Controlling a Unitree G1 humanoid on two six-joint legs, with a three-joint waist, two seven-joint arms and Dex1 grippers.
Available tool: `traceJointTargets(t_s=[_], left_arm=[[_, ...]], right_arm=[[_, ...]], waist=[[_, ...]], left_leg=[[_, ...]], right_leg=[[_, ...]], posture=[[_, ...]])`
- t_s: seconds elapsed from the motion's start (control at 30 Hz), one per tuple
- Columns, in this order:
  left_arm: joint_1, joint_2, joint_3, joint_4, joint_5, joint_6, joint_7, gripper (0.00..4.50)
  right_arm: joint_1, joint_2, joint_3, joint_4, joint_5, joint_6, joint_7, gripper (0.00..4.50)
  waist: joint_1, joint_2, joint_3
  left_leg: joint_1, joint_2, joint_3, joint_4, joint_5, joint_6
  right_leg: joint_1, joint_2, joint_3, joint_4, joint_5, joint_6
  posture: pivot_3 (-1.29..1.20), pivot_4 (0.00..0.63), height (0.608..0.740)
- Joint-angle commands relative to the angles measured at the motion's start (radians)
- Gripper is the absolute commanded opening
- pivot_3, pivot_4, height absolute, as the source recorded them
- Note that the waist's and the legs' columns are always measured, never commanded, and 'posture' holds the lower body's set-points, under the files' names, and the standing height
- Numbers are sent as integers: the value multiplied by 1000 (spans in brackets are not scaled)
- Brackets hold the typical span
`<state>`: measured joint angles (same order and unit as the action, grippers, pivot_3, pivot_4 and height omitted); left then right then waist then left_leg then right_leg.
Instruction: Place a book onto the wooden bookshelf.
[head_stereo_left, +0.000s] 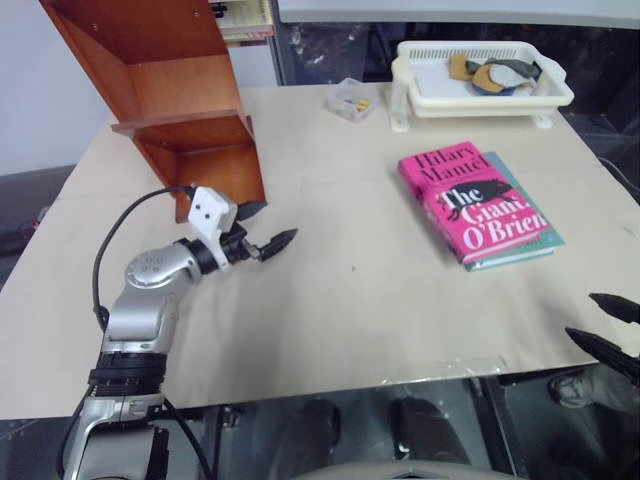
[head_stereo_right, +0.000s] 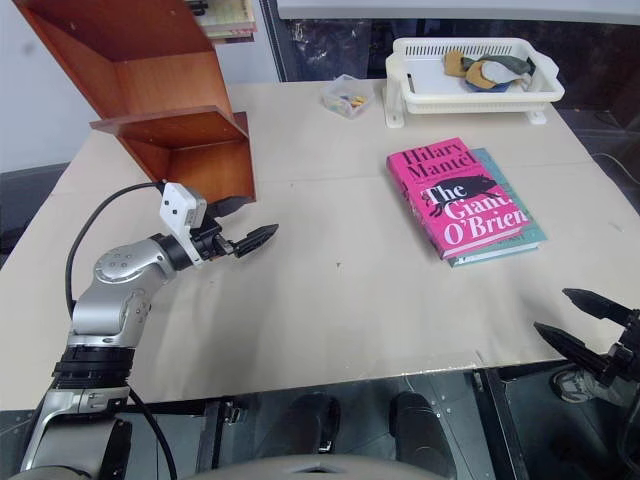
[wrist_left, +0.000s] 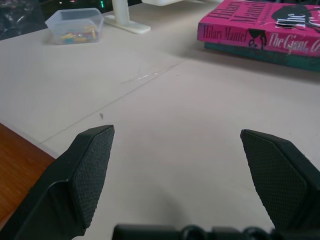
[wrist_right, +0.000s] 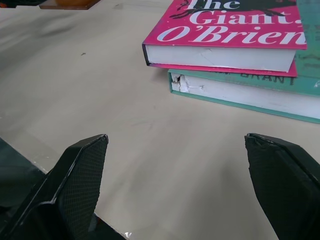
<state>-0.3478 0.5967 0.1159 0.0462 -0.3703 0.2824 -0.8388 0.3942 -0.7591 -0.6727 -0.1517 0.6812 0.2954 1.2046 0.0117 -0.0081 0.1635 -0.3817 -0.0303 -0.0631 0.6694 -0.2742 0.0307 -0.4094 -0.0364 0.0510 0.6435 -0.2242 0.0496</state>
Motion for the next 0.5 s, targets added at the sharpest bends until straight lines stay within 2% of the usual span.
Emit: traceJointTargets(t_s=[0.03, 0.2, 0.33, 0.43, 0.5], left_arm=[[-7, -1, 12, -63, -44, 13, -27, 4466], [-6, -2, 19, -90, -91, 34, -69, 4466], [5, 19, 49, -133, -188, 60, -158, 4466], [11, 41, 44, -153, -193, 56, -185, 4466], [13, 43, 38, -155, -177, 39, -183, 4466]], right_arm=[[-28, -4, -8, 15, -8, -24, -16, 4484], [-66, -13, 2, 45, -29, -41, -23, 4484], [-166, -33, 31, 129, -96, -71, -90, 4484], [-257, -38, 54, 191, -137, -87, -145, 4484], [-360, -37, 87, 252, -193, -97, -239, 4484]], waist=[[0, 0, 0], [0, 0, 0], [-4, 0, 0], [-8, 1, 0], [-13, 1, 0]], left_leg=[[0, 0, 0, 0, 0, 0], [0, 0, 0, 0, 0, 0], [0, 0, 1, 0, 0, 0], [0, 0, 1, 0, 0, 0], [1, 0, 1, 0, 0, 0]], right_leg=[[0, 0, 0, 0, 0, 0], [0, 0, 0, 0, 0, 0], [0, 0, 1, 0, 0, 0], [0, 0, 1, 0, 0, 0], [0, 1, 0, 0, 0, 0]], posture=[[0, 150, 740], [0, 150, 740], [0, 150, 740], [0, 150, 740], [0, 150, 740]])
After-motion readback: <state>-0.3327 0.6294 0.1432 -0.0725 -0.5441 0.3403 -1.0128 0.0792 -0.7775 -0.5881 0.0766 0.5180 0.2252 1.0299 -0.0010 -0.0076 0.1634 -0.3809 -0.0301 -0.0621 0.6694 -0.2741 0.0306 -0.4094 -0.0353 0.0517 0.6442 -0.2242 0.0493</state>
